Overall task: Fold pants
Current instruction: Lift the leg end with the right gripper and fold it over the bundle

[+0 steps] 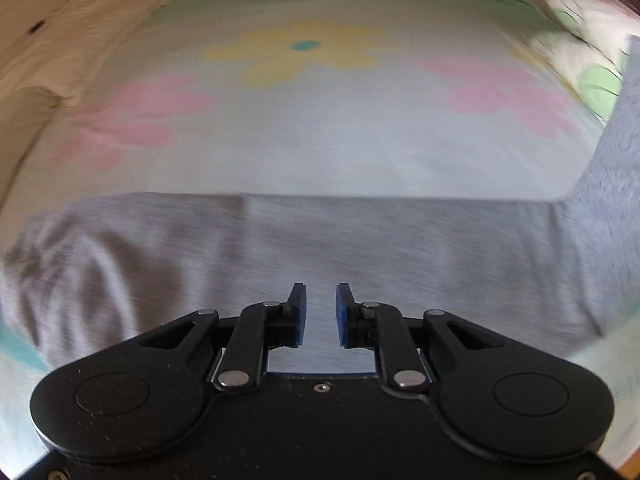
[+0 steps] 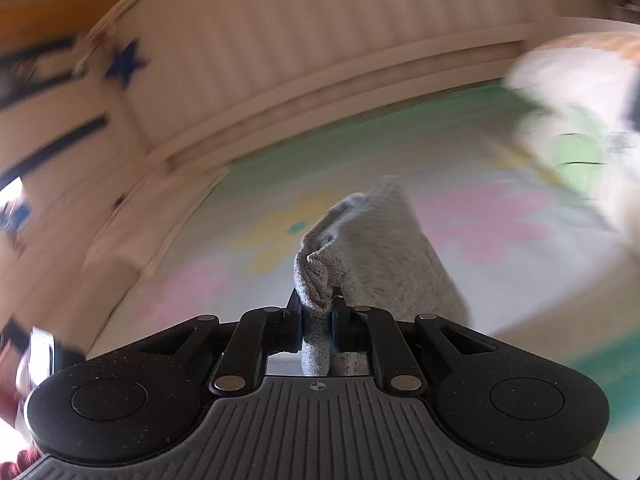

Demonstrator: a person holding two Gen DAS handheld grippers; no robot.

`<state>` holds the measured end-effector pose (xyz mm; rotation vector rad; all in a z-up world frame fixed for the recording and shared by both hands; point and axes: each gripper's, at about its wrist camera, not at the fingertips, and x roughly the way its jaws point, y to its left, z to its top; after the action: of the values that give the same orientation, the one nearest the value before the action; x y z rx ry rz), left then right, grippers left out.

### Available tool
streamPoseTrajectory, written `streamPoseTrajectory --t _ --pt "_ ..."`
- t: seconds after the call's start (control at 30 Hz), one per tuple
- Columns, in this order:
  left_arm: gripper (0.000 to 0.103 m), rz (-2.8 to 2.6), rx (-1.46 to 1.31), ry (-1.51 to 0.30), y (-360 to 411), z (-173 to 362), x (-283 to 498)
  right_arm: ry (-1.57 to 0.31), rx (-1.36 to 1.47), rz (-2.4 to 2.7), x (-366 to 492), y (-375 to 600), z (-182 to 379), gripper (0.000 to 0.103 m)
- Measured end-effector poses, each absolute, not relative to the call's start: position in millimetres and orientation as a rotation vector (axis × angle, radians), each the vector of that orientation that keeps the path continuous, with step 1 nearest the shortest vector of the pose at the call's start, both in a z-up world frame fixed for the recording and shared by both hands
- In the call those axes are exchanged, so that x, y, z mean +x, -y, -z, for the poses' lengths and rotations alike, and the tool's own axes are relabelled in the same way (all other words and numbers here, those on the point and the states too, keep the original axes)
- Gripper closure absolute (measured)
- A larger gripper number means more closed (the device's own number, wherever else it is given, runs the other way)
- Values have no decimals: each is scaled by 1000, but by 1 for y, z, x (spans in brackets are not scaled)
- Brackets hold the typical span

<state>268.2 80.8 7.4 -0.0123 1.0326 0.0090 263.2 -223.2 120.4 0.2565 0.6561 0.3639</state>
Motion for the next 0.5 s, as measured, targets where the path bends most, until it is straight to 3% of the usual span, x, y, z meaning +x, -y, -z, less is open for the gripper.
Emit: streamPoseTrajectory --t 0.27,0.4,0.5 --pt "81 -102 -124 -1056 -148 9 273 -861 43 -455 280 77 -35 91" --pt "81 -99 -128 -1072 -163 13 278 -959 29 -512 274 45 -3 79" --pt "81 -113 -112 -1048 -168 11 277 -936 63 -559 264 44 -17 76"
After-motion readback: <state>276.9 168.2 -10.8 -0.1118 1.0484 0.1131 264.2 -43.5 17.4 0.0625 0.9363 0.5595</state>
